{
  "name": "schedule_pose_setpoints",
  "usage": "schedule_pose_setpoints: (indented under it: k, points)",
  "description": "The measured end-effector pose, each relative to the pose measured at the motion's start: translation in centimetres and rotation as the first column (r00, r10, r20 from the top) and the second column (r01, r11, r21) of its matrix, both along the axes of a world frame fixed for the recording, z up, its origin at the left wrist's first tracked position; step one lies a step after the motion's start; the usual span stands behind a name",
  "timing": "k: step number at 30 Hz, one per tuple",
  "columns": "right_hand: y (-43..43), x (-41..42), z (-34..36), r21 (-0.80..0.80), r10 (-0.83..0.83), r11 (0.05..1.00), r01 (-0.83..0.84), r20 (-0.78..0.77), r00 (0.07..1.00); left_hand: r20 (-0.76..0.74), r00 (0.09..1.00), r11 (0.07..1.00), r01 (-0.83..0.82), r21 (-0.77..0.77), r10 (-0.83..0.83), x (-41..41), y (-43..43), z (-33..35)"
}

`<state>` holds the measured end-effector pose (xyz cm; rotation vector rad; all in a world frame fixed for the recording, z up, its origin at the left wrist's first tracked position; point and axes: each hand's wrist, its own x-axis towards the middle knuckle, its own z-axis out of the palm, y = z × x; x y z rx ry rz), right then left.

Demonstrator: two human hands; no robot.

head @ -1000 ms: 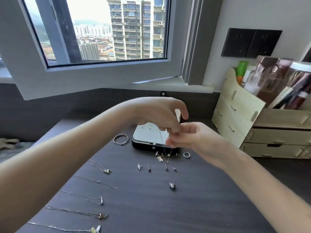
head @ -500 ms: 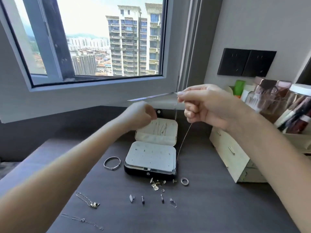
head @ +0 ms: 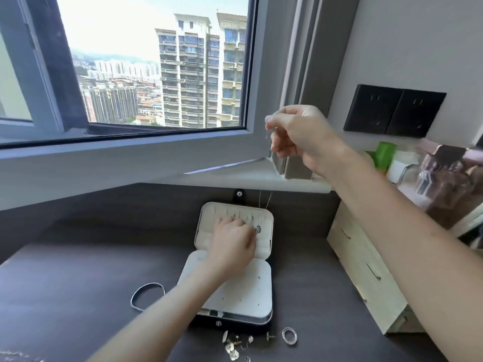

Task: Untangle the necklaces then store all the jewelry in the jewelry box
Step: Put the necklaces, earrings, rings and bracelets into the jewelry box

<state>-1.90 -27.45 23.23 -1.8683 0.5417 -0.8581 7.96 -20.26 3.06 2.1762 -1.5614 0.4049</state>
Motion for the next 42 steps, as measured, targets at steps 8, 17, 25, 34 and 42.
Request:
schedule_pose_setpoints:
  k: [8, 17, 25, 34, 42]
  points:
    - [-2.1, 2.5, -1.9, -0.010, -0.067, 0.998, 0.067, -0.052, 0.996, -0.006, 0.997, 0.995, -0.078, -0.059, 0.078, -0.9, -0.3, -1.6]
    - [-4.0, 2.3, -4.2, 0.026, -0.114, 0.993, 0.117, -0.100, 0.988, 0.056, 0.993, 0.985, -0.099, -0.144, 0.108, -1.4, -0.3, -1.2]
    - [-4.2, 2.0, -6.1, -0.013, -0.111, 0.994, 0.111, -0.200, 0.974, 0.076, 0.995, 0.970, -0.038, -0.238, 0.058, -1.5, 0.1, -1.4]
    - [-2.4, 1.1, -8.2, -0.070, 0.055, 0.994, -0.079, -0.293, 0.955, 0.076, 0.995, 0.958, -0.035, -0.284, 0.059, -1.6, 0.2, -1.4]
    - [-2.0, 0.0, -7.6, -0.119, 0.070, 0.991, -0.066, 0.030, 0.997, 0.056, 0.996, 0.958, -0.045, -0.282, 0.064, -1.5, 0.2, -1.5]
